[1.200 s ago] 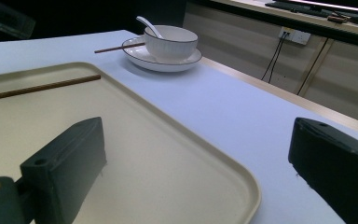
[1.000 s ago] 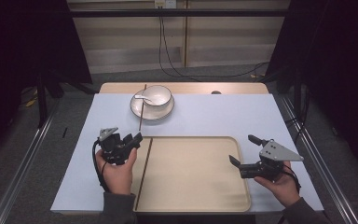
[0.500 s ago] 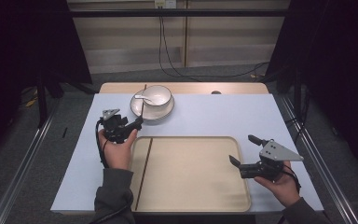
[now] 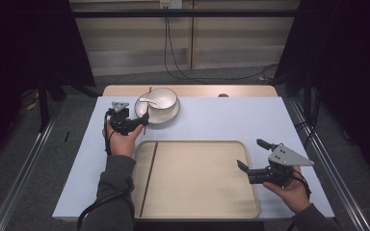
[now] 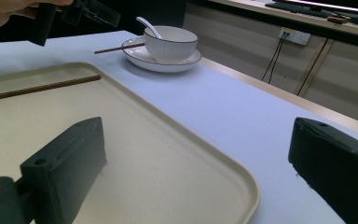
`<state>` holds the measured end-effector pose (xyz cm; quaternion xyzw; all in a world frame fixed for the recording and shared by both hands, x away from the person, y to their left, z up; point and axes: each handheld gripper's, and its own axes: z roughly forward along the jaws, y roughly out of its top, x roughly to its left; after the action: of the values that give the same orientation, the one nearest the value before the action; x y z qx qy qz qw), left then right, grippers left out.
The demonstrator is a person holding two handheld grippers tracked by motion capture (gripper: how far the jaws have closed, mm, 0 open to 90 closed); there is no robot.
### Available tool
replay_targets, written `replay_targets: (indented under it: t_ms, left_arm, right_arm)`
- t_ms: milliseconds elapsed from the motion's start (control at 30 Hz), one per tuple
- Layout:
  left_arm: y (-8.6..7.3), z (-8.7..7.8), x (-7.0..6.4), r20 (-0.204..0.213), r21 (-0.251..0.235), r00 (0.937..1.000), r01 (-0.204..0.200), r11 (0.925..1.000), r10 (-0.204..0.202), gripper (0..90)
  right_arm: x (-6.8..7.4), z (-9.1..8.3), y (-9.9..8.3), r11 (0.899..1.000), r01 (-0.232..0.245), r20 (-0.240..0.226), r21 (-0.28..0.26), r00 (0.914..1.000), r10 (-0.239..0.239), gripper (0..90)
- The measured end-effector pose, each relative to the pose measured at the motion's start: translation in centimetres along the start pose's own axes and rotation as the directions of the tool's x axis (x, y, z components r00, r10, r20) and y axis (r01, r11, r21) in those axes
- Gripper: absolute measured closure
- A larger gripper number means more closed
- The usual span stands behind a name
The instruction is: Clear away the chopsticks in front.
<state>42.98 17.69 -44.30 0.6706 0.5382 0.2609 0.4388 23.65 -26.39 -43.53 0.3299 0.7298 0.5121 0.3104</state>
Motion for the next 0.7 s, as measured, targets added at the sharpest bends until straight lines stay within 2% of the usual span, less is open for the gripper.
replay_targets:
  t_ms: [267, 333, 467, 500, 567, 633, 700]
  left_arm:
    - [0.2, 1.8, 1.0, -0.016, 0.022, 0.9998, -0.01, 0.9997, 0.01, 13.9]
    - [0.3, 2.1, 1.0, -0.005, 0.023, 0.9999, -0.011, 0.9997, 0.011, 17.4]
    - [0.4, 3.1, 0.9, 0.001, 0.056, 0.9999, -0.012, 0.9983, 0.012, 23.1]
    - [0.5, 3.3, 0.8, 0.004, 0.06, 1.0, -0.002, 0.9982, 0.002, 26.3]
    - [0.7, 3.8, 0.8, 0.003, 0.079, 1.0, -0.006, 0.9968, 0.006, 29.6]
    - [0.9, 4.2, 0.7, 0.004, 0.102, 1.0, -0.001, 0.9947, 0.001, 37.1]
    - [1.0, 4.7, 0.6, -0.013, 0.122, 0.9997, -0.017, 0.9924, 0.019, 40.0]
  right_arm:
    - [0.0, 0.0, 0.0, 1.0, -0.006, 0.001, 0.001, 1.0, 0.006, 3.6]
    - [-0.1, 0.0, 0.0, 1.0, 0.002, 0.005, -0.003, 1.0, -0.002, 3.6]
    - [-0.1, 0.0, 0.0, 1.0, -0.004, 0.005, 0.001, 1.0, 0.004, 3.6]
    - [-0.1, 0.0, 0.0, 1.0, -0.004, 0.005, 0.001, 1.0, 0.004, 3.7]
    - [-0.1, 0.0, 0.0, 1.0, -0.003, 0.007, 0.001, 1.0, 0.003, 3.6]
    - [-0.1, -0.1, 0.0, 1.0, -0.006, 0.006, 0.001, 1.0, 0.006, 3.6]
    - [-0.2, -0.1, 0.0, 1.0, -0.004, 0.006, 0.0, 1.0, 0.004, 3.6]
